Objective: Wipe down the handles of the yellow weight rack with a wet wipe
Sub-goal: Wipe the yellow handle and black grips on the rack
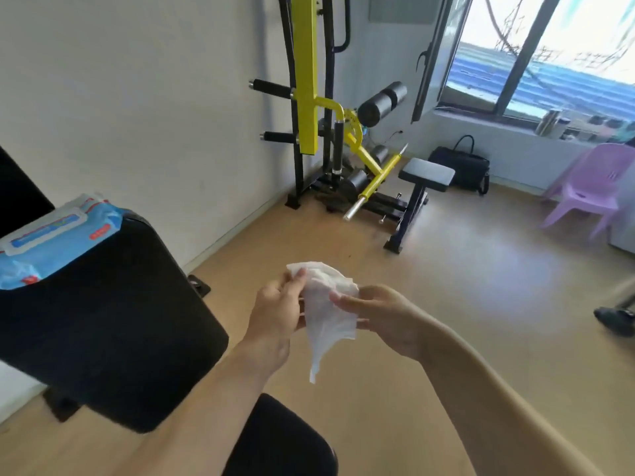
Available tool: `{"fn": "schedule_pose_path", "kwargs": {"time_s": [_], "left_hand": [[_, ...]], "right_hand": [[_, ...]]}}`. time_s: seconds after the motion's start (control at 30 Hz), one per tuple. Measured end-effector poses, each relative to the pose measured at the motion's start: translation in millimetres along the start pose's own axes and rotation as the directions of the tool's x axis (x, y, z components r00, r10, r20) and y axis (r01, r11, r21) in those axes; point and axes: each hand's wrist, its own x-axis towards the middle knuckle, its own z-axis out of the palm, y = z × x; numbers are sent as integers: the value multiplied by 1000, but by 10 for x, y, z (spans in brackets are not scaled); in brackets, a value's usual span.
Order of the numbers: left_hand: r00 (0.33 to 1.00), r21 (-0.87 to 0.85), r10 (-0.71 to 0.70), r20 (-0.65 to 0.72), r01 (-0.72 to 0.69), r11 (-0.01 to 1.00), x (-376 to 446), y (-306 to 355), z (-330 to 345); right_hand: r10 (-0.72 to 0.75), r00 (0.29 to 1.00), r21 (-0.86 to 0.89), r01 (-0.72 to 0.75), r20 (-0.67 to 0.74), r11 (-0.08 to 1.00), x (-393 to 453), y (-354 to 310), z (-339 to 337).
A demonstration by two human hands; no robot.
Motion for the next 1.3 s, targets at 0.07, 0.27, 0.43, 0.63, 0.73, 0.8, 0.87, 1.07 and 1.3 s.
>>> {"fn": "schedule_pose_path", "kwargs": {"time_s": [0.07, 0.27, 0.43, 0.63, 0.73, 0.8, 0.87, 1.07, 1.3], "left_hand": [[998, -12, -65, 3, 65, 998, -29, -109, 220], [995, -93, -84, 45, 88, 992, -76, -199, 699], [993, 350, 99, 65, -116, 930, -32, -216, 990], [976, 535, 217, 22, -194, 822, 250, -192, 1141], [974, 501, 227, -8, -192, 844, 433, -187, 1189], [968, 455, 241, -66, -186, 871, 611, -170, 1221], [962, 414, 241, -128, -169, 894, 825, -155, 1221], [986, 167, 119, -118, -98, 981, 1695, 29, 1114], [976, 157, 209, -63, -197, 968, 2798, 398, 895]], "right_hand": [[-34, 994, 47, 39, -101, 998, -107, 87, -218], [-53, 953, -73, 32, -300, 997, -349, 174, -696], [-140, 935, -358, 15, -326, 934, -356, 130, -974], [-180, 929, -580, -44, -323, 813, -211, 69, -1299], [-62, 949, -219, -7, -308, 976, -35, 41, -1374], [14, 981, 45, -5, -196, 999, 142, 12, -1431], [52, 998, 191, -44, -36, 981, 319, -4, -1489], [36, 998, 34, -34, -43, 999, 1215, -163, -1627], [27, 999, 83, -26, -18, 996, 2418, -635, -1806]]}}
